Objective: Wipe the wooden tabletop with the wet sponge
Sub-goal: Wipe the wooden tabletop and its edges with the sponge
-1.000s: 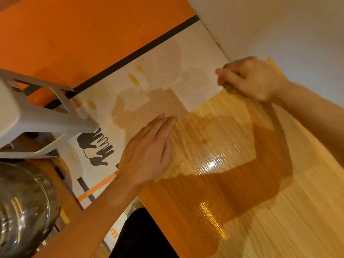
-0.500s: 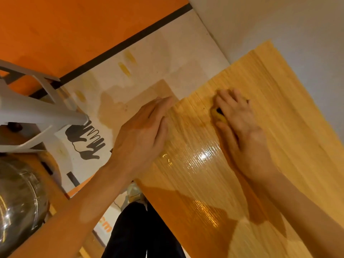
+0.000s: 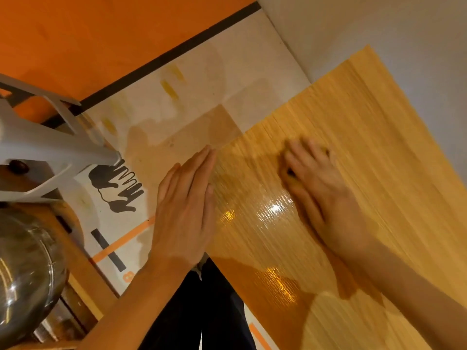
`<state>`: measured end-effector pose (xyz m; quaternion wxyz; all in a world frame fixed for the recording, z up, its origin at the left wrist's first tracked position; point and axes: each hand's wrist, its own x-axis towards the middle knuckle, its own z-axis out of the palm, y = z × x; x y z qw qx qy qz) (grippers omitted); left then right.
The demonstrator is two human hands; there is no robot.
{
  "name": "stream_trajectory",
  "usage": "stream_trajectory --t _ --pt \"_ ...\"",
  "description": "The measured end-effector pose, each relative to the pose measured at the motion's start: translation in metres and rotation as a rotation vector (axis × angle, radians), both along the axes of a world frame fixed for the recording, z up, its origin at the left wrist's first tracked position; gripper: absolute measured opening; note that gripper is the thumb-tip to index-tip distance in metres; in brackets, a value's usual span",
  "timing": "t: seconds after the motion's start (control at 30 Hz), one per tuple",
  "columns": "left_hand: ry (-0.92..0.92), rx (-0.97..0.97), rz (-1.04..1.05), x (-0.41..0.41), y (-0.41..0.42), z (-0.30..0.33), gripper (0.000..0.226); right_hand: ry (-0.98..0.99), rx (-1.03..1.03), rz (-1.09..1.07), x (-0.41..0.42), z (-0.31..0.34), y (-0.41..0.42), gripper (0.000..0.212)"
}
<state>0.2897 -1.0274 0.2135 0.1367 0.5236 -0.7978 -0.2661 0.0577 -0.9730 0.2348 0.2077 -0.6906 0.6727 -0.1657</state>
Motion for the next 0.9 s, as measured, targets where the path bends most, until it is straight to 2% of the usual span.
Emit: stream_trajectory --t 0.1,0.3,0.37,0.53,0.6,0.77,0.83,0.9 --pt "-0.012 -0.058 -0.001 -0.001 -0.001 -0.005 0.05 0.011 0.019 0.057 0.0 0.003 0.021 0.046" --pt "-0.001 -0.108 -0.003 -0.002 -0.004 -0.01 0.052 0.018 -0.031 -0.077 0.026 -0.008 -0.1 0.043" --pt "0.008 -0.115 -0.005 -0.003 -0.004 -0.009 0.053 0.013 -0.036 -0.094 0.03 -0.01 -0.082 0.044" --pt "0.008 -0.124 0.012 -0.006 -0.003 -0.009 0.052 0.038 0.043 -0.008 0.037 0.003 0.043 0.048" --pt "0.0 -0.126 0.009 -0.006 -0.004 -0.008 0.053 0.018 0.046 -0.003 0.039 0.003 0.027 0.047" --pt "0.005 -0.128 0.004 -0.006 -0.004 -0.01 0.055 -0.005 0.001 -0.102 0.055 -0.004 -0.094 0.043" --pt "0.006 -0.132 0.006 -0.006 -0.004 -0.01 0.055 -0.01 -0.005 -0.105 0.057 -0.006 -0.09 0.043" --pt "0.008 -0.124 0.013 -0.006 -0.004 -0.009 0.055 -0.019 0.009 -0.117 0.059 -0.001 -0.044 0.046"
